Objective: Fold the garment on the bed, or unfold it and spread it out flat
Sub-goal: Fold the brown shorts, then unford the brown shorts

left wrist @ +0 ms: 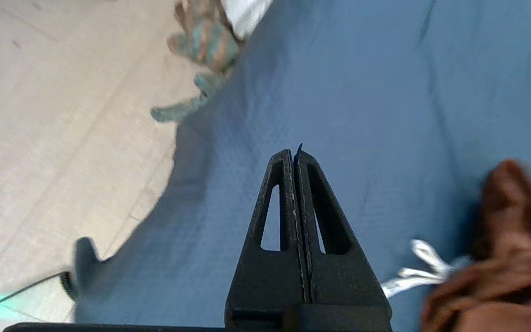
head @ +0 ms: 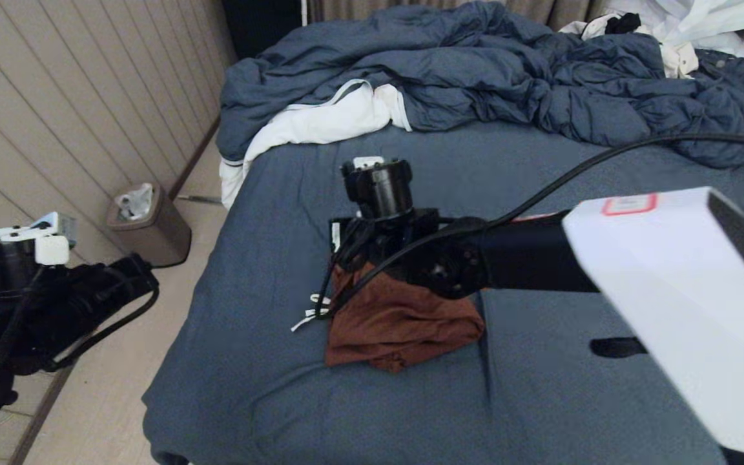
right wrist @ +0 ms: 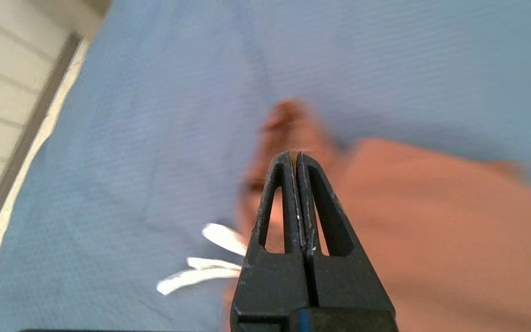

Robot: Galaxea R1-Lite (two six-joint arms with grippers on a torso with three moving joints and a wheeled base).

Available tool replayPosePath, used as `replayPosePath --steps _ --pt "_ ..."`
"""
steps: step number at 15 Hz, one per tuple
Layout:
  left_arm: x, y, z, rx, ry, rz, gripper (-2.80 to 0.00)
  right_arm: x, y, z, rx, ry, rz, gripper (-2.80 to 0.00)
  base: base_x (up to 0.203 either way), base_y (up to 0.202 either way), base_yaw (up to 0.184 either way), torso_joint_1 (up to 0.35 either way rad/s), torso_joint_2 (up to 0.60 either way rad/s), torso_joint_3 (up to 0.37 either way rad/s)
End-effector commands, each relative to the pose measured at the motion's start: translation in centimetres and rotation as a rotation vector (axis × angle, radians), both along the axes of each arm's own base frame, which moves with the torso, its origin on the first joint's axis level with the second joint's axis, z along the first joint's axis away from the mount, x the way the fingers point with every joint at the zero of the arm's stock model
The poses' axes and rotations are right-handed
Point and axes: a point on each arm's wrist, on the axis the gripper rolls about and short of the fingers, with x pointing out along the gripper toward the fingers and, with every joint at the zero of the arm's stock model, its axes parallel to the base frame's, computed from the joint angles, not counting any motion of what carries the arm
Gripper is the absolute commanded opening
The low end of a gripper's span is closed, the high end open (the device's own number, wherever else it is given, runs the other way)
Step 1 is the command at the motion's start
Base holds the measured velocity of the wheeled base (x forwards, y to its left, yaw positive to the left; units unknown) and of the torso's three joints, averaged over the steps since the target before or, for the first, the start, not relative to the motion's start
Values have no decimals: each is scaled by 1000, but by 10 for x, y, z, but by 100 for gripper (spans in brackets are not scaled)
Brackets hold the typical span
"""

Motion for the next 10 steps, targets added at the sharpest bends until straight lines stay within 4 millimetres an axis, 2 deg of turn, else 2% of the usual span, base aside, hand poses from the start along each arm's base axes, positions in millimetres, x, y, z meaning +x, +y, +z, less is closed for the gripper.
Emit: replayPosePath --steps 1,3,4,6,8,10 --pt "-51 6 49 -4 -139 13 -280 -38 -53 59 48 -56 -35 -280 0 0 0 0 0 0" --pt "-95 11 71 27 -183 24 -280 -69 -91 77 51 -62 -59 -280 0 0 0 0 0 0" --pt "-123 13 82 42 -210 28 -280 -90 -112 86 59 -72 -70 -280 0 0 0 0 0 0" --pt "-180 15 92 65 -230 33 -280 -132 -152 91 63 -79 -91 -280 0 0 0 0 0 0" --pt "-239 17 87 91 -242 36 -280 -183 -199 96 75 -103 -134 -280 0 0 0 0 0 0" --pt "-283 18 71 134 -222 50 -280 -231 -239 87 66 -107 -203 -280 0 0 0 0 0 0"
